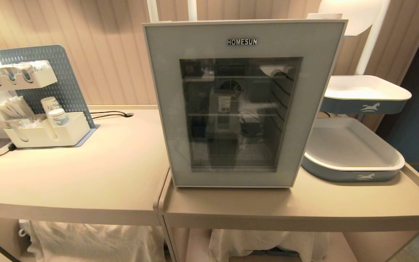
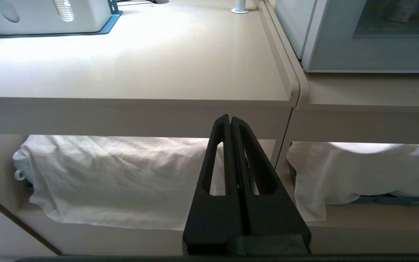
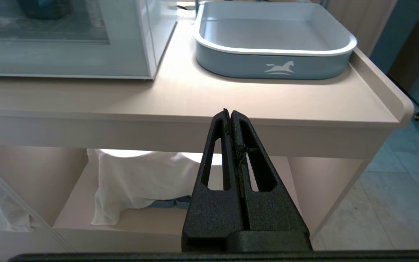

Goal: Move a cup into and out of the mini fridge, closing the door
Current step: Open the freezer door

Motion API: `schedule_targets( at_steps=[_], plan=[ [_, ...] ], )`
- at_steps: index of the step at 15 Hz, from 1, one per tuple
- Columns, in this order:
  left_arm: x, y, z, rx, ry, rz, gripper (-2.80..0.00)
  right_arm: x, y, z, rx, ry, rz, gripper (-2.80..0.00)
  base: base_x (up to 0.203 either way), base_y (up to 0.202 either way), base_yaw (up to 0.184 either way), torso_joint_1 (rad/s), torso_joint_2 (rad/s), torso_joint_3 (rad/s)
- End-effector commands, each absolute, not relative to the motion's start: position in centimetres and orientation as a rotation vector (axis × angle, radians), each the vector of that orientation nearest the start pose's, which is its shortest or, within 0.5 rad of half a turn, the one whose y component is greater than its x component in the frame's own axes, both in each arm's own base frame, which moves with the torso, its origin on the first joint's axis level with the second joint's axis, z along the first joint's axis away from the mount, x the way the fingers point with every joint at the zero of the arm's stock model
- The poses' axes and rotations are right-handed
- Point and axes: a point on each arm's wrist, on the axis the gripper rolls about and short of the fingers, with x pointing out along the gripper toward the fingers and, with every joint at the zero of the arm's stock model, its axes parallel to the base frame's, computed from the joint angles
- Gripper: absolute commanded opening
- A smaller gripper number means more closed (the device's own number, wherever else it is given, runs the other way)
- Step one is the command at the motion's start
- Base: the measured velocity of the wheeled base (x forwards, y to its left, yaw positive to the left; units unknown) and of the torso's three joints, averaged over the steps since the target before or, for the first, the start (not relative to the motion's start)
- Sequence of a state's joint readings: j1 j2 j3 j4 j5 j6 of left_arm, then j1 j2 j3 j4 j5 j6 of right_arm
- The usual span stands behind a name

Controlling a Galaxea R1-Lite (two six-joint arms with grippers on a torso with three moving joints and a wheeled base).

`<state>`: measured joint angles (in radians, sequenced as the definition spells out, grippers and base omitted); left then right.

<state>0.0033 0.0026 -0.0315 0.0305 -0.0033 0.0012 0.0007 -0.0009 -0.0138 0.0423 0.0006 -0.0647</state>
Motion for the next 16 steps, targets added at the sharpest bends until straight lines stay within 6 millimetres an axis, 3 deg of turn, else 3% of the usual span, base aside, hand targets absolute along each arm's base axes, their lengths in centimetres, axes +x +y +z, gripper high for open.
schedule_targets(
  at_steps=[1, 2, 5, 7, 10, 11, 13, 16],
  plan=[
    [-3.2, 0.0, 10.2, 0.005, -0.008, 0.014, -2.80, -2.4, 0.0, 7.5, -0.066, 0.031, 0.004, -2.80, 0.000, 0.000, 0.000, 0.000, 0.00, 0.000],
    [-4.0, 0.0, 12.5, 0.007, -0.027, 0.027, -2.80, -2.4, 0.0, 7.5, -0.066, 0.031, 0.003, -2.80, 0.000, 0.000, 0.000, 0.000, 0.00, 0.000],
    [-7.1, -0.1, 23.0, -0.002, -0.142, 0.106, -2.80, -2.4, 0.0, 7.5, -0.066, 0.031, 0.004, -2.80, 0.000, 0.000, 0.000, 0.000, 0.00, 0.000],
    [-4.9, -0.3, 28.8, -0.008, -0.083, 0.192, -2.80, -2.4, 0.0, 7.5, -0.067, 0.031, 0.005, -2.80, 0.000, 0.000, 0.000, 0.000, 0.00, 0.000],
    [3.0, 0.6, 33.3, -0.025, 0.106, 0.219, -2.80, -2.4, 0.0, 7.5, -0.067, 0.031, 0.004, -2.80, 0.000, 0.000, 0.000, 0.000, 0.00, 0.000],
    [5.9, 1.0, 33.8, -0.036, 0.171, 0.188, 0.00, -2.4, 0.0, 7.5, -0.066, 0.032, 0.006, -2.80, 0.000, 0.000, 0.000, 0.000, 0.00, 0.000],
    [11.3, 1.6, 34.0, -0.072, 0.284, 0.051, 0.00, -2.4, 0.0, 7.5, -0.067, 0.032, 0.007, -2.80, 0.000, 0.000, 0.000, 0.000, 0.00, 0.000],
    [19.2, 2.3, 32.6, -0.155, 0.383, -0.262, 0.00, -2.4, 0.0, 7.5, -0.067, 0.030, 0.007, -2.80, 0.000, 0.000, 0.000, 0.000, 0.00, 0.000]
  ],
)
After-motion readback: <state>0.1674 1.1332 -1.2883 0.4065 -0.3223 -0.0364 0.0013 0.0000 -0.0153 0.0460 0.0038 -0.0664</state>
